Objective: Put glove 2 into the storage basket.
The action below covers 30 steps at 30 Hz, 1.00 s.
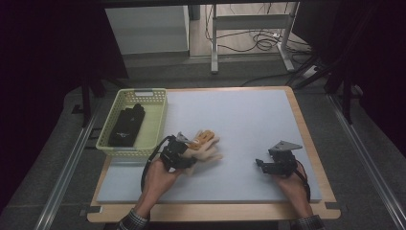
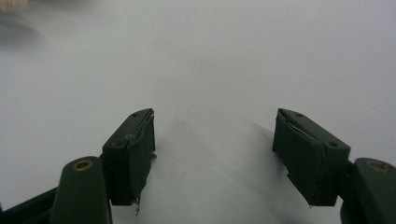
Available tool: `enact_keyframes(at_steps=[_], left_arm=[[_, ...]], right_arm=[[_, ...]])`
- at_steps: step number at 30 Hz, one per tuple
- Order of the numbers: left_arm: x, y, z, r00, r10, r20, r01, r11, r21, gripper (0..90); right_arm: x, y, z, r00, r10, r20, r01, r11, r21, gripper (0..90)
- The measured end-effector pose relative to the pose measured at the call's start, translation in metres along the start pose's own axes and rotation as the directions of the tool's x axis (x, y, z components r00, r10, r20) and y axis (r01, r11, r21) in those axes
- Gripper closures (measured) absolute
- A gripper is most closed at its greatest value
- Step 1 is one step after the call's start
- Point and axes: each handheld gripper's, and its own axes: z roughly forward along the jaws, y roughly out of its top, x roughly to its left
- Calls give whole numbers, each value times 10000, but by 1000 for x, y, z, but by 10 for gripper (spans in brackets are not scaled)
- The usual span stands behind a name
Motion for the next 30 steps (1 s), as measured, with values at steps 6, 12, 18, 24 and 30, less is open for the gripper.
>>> enact_keyframes(at_steps=[6, 12, 18, 24, 30], left_arm=[[20, 14, -32, 9985, -259, -474, 240, 9989, -393, 700], [30, 15, -42, 9984, -459, -317, 445, 9980, -441, 735], [26, 9, -34, 9991, -417, -72, 414, 9986, -328, 742], [20, 10, -24, 9983, -420, 403, 445, 9970, -633, 746], [12, 8, 7, 9945, -356, 987, 404, 9980, -476, 739]], right_arm=[[0, 0, 0, 10000, 10, -4, -10, 10000, -1, 293], [0, 0, 0, 10000, 8, -5, -8, 10000, 1, 292], [0, 0, 0, 10000, 18, -10, -18, 10000, -1, 292], [0, 0, 0, 10000, 17, -4, -17, 10000, -1, 292], [0, 0, 0, 10000, 13, -10, -13, 10000, -6, 292]])
